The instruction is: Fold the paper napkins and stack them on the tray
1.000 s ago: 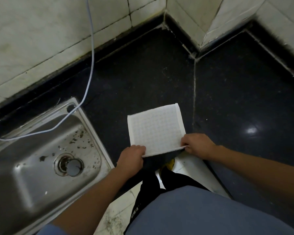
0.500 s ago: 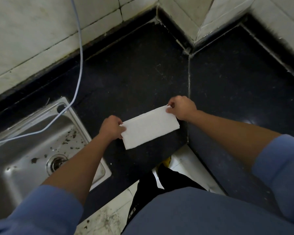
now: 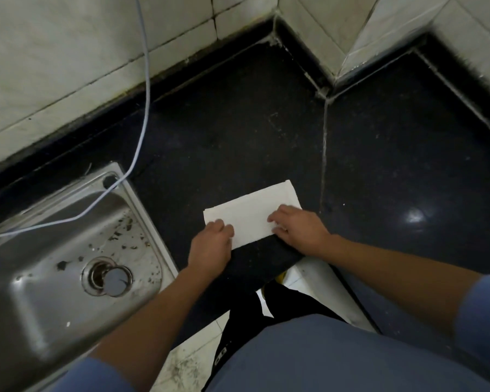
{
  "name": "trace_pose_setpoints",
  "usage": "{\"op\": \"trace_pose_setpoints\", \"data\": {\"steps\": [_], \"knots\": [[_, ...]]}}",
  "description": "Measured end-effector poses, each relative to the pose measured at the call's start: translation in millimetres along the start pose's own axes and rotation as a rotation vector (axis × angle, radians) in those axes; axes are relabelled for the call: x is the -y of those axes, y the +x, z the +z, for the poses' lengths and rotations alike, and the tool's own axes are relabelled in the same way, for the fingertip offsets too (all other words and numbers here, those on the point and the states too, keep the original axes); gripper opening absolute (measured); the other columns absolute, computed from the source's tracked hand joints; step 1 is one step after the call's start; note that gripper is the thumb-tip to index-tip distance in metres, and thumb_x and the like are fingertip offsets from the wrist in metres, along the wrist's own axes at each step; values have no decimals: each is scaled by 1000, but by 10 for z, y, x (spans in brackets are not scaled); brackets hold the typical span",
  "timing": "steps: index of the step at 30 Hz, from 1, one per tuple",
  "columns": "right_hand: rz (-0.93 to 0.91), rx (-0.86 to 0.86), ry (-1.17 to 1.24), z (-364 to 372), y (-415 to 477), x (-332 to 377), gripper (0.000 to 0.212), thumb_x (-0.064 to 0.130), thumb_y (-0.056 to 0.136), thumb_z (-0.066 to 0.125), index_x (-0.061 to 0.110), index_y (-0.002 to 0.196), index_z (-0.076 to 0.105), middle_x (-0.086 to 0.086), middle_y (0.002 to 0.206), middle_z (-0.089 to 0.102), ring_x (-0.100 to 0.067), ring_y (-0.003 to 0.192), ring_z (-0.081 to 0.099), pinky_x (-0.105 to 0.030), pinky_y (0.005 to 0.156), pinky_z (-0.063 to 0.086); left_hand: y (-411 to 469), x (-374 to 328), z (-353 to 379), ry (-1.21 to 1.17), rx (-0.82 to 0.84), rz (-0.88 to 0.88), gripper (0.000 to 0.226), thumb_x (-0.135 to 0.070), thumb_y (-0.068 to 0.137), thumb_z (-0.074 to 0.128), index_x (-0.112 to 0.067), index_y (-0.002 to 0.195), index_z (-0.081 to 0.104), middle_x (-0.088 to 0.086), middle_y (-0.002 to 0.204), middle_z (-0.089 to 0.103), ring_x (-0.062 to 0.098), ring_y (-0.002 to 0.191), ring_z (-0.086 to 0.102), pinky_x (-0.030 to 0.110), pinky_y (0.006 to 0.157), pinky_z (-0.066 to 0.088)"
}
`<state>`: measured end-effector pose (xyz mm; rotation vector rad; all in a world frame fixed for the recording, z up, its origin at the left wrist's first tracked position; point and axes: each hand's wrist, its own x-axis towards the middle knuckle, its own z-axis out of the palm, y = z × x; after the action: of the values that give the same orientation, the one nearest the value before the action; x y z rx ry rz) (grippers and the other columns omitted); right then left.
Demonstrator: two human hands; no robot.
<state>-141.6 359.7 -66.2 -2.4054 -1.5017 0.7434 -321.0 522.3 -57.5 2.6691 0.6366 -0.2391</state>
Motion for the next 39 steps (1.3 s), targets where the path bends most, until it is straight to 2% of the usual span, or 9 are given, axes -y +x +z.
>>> {"op": "trace_pose_setpoints", "data": {"steps": [8,12,17,21,24,27,30,34,39], "knots": [[88,-130,-38,-93,-255,-412,13,26,91,63,22,98,72,3,95,60,-19,89,62,-24,65,40,-261,319,137,28,-23,-98,18,-22,79,74,-10,77,60,7,85,54,27,79,55,37,51,49],[277,-62,29,-174,-131,-302,25,37,91,59,23,112,64,2,108,56,-19,100,58,-31,78,46,-200,323,92,156,9,7,34,-20,72,77,-11,103,67,14,124,56,34,112,54,43,80,51],[639,-56,106,-276,224,-106,55,43,83,67,18,129,47,-6,116,62,-28,104,60,-37,80,47,-128,352,37,118,117,10,50,-29,90,59,-15,137,47,6,155,27,25,144,23,43,108,31],[782,-25,368,-397,347,-99,42,26,79,73,10,116,60,-11,114,65,-29,101,62,-36,80,49,-122,334,-8,114,143,1,52,-32,94,53,-19,142,40,3,158,17,21,146,14,40,112,24],[855,-64,782,-538,370,-21,25,14,77,74,1,97,66,-15,101,68,-24,82,62,-33,66,51,-171,374,-32,24,75,-28,50,-29,90,59,-17,137,47,6,154,27,24,141,24,40,110,27],[744,-47,861,-579,437,320,23,9,77,72,-7,92,66,-11,84,63,-21,74,60,-32,62,50,-279,519,-70,-71,-36,-119,43,-22,84,68,-13,125,58,10,142,46,29,127,44,43,101,40],[564,48,739,-428,543,813,8,7,78,72,4,79,64,-2,78,60,-19,74,62,-29,55,53,-444,720,-85,-140,-105,-205,34,-13,78,73,-6,111,66,15,123,59,34,109,57,44,90,49],[435,158,511,-98,693,1235,11,14,80,71,15,84,61,-2,88,65,-21,84,66,-37,75,57,-621,869,-160,-146,-106,-283,29,-13,78,71,-8,106,67,10,112,62,31,101,58,39,84,48],[371,160,312,197,762,1370,28,31,79,73,14,100,66,-4,103,68,-22,100,61,-31,84,47,-700,860,-165,-176,-95,-281,27,-13,80,70,-9,106,67,9,113,61,30,102,56,39,82,48]]}}
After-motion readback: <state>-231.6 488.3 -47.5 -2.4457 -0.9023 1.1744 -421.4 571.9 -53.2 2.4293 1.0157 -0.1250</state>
